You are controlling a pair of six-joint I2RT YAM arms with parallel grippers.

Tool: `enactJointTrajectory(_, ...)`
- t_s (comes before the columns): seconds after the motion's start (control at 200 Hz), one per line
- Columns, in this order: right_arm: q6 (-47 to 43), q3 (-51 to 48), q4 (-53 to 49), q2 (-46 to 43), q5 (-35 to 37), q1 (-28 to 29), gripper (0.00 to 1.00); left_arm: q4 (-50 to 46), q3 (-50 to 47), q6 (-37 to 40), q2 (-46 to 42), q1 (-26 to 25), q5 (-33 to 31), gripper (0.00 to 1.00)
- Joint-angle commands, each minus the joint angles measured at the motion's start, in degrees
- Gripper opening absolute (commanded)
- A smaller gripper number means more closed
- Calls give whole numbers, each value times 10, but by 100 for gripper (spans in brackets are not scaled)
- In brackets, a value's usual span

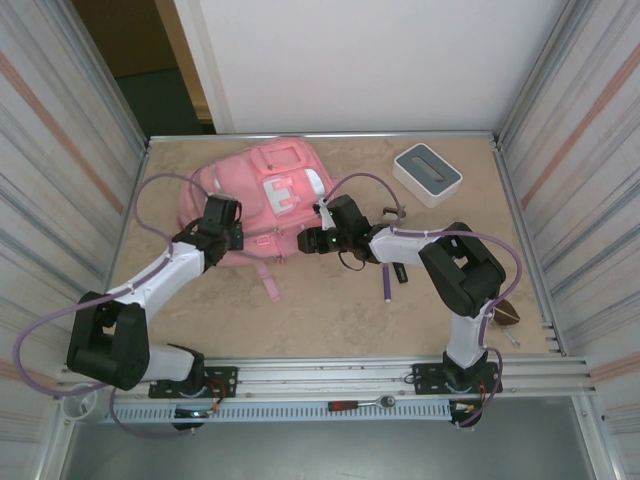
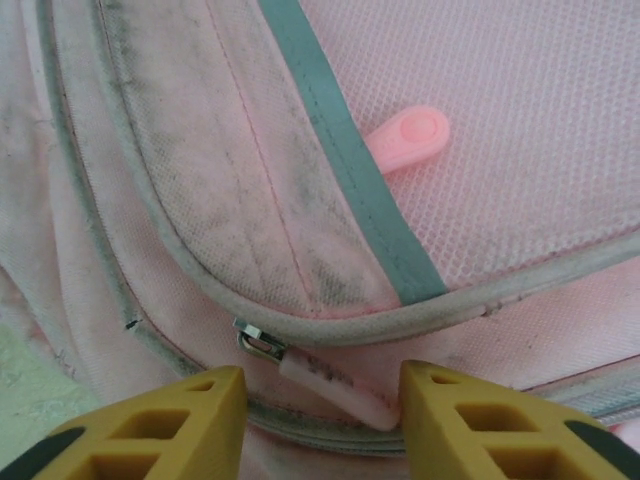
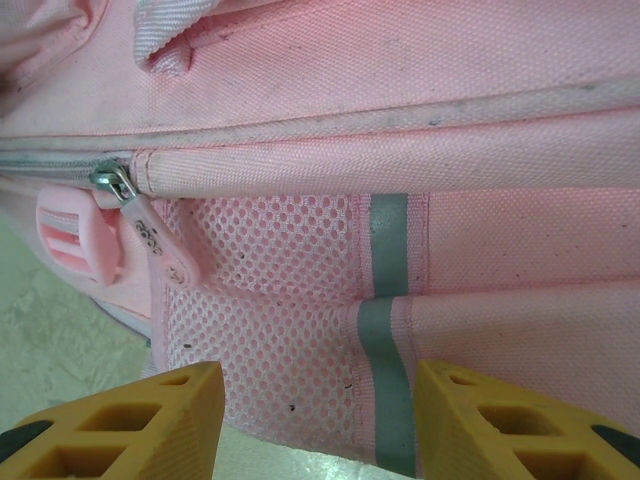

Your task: Pack the student bag

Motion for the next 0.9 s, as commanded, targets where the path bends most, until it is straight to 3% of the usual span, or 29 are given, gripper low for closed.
enactJointTrajectory(0.0,2,-7,-10,10,3,-4,51,12,-4,-11,-11,7,31,41)
enactJointTrajectory(0.205,3,-6,-9,12,2,-4,51,22,-4,-17,-10,27,63,33)
enactJointTrajectory(0.531,3,-7,-9,10,3,-4,51,34,-7,-28,7,40,86,30)
enactJointTrajectory(0.897,-2,-12,-22,-10,3,-16,51,30,-19,-28,-6,47,90,7)
